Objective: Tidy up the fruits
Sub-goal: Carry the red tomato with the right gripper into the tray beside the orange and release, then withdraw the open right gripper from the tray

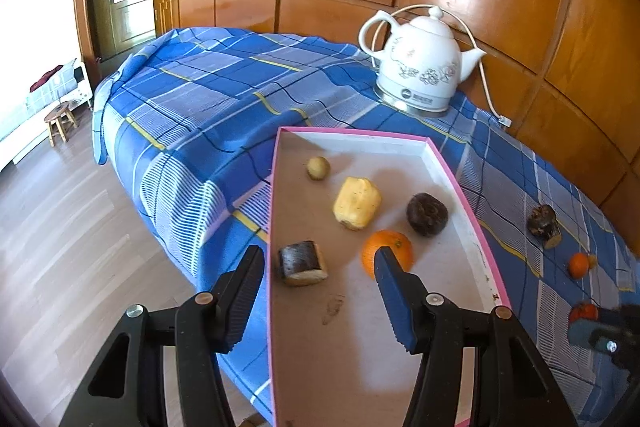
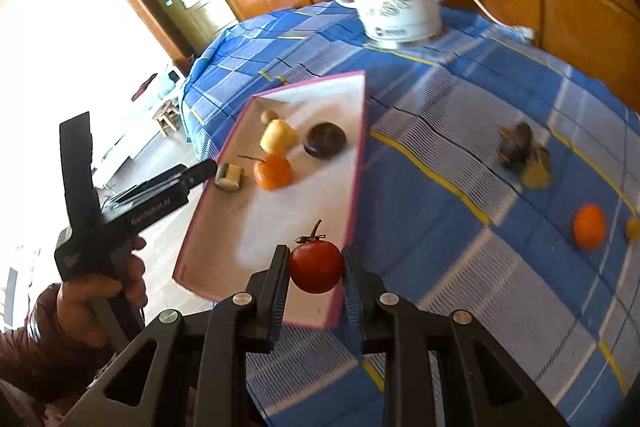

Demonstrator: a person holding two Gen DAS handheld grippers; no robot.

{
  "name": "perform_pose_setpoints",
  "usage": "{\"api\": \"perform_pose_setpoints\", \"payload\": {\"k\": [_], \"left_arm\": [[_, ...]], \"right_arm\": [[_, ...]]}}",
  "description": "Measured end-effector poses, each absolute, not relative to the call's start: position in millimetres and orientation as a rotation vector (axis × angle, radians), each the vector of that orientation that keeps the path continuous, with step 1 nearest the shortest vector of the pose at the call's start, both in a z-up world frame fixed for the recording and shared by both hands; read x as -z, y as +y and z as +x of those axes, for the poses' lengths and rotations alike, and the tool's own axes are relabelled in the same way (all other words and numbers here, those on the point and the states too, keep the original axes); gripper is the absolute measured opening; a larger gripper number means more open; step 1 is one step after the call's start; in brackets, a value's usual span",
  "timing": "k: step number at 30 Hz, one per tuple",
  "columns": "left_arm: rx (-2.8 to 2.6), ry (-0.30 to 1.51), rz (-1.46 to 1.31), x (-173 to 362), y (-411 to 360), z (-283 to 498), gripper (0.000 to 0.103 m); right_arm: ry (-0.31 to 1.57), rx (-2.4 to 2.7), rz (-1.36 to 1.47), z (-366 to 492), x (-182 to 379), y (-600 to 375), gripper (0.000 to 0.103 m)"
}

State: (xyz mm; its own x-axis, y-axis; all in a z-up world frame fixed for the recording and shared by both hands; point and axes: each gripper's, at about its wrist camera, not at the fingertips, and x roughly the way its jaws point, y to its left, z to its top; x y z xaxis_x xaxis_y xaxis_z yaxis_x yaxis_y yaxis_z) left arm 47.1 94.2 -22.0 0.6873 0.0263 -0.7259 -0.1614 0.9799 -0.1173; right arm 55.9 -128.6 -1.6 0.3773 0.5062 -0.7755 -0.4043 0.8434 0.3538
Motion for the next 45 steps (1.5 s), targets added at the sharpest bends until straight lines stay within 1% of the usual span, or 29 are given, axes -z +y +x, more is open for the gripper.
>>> {"api": "perform_pose_setpoints", "payload": {"k": [5,13,21,35,45], "left_arm": [[-0.118,0.812,-0.183,24.6,101.9,45.8,0.058],[-0.117,0.817,-0.173,26.3,104.6,41.4,0.058],[-0.114,0.823,-0.168,28.1,105.6,38.6,0.058],[-0.065,0.821,-0.138,21.3,87.0,38.7,0.058],[0.028,0.826,-0.055,14.6,49.5,40.9,0.058]], "right_arm": [[1.040,-0.609,0.068,84.6,4.2,-96.2,0.026],[1.071,-0.595,0.025,127.4,23.4,-58.6,0.026],[1.088,-0.566,0.039,139.4,30.9,-52.3,0.033],[1.052,-0.484,0.090,109.6,16.0,-121.2,0.035],[1.042,-0.315,0.164,89.8,14.1,-221.5,0.035]]}}
